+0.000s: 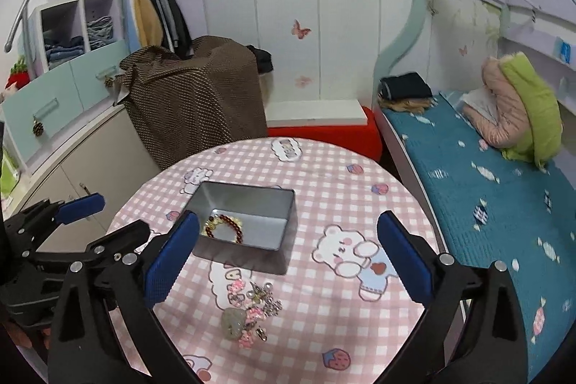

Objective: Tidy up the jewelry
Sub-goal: 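Withdraw both grippers from the box toward the jade pendant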

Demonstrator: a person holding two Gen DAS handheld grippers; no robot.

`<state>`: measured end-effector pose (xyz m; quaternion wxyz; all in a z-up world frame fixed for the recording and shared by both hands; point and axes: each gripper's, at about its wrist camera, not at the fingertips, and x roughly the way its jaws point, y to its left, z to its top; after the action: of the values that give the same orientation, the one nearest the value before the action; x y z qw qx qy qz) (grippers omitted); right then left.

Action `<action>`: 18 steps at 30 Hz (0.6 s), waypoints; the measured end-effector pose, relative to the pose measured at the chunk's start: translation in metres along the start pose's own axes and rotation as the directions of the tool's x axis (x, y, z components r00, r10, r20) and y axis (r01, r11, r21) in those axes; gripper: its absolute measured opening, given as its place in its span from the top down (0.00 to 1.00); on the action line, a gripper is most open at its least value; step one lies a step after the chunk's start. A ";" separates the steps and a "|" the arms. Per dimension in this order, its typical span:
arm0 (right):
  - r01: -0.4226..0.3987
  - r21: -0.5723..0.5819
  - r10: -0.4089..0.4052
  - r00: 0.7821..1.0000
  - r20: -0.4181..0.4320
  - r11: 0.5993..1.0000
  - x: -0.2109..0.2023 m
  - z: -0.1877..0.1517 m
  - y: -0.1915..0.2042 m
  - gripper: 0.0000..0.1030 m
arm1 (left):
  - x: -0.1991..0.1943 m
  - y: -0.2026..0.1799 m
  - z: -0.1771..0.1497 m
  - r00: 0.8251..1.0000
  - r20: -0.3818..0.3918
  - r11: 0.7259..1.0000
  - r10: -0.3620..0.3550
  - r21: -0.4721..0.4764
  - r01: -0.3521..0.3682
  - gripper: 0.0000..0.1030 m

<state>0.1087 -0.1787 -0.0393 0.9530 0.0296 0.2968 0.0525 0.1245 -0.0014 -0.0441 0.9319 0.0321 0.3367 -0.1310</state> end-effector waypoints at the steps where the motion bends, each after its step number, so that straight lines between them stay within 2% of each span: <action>1: 0.007 0.015 -0.006 1.000 -0.011 1.000 0.001 -0.003 -0.005 0.07 | 0.001 -0.002 -0.002 1.000 -0.005 1.000 -0.005 -0.004 0.005 0.20; 11: 0.083 0.057 -0.077 0.991 -0.111 0.995 0.018 -0.032 -0.025 0.07 | 0.029 -0.014 -0.024 0.995 -0.101 0.999 -0.023 0.029 0.027 0.16; 18: 0.103 0.058 -0.092 0.982 -0.165 0.993 0.028 -0.051 -0.032 0.07 | 0.053 -0.014 -0.046 0.979 -0.201 0.999 -0.047 0.017 0.052 0.16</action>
<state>0.1051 -0.2059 -0.0994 0.9256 0.0423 0.3761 -0.0021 0.1318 -0.0202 -0.1131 0.8893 0.0471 0.4279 -0.1540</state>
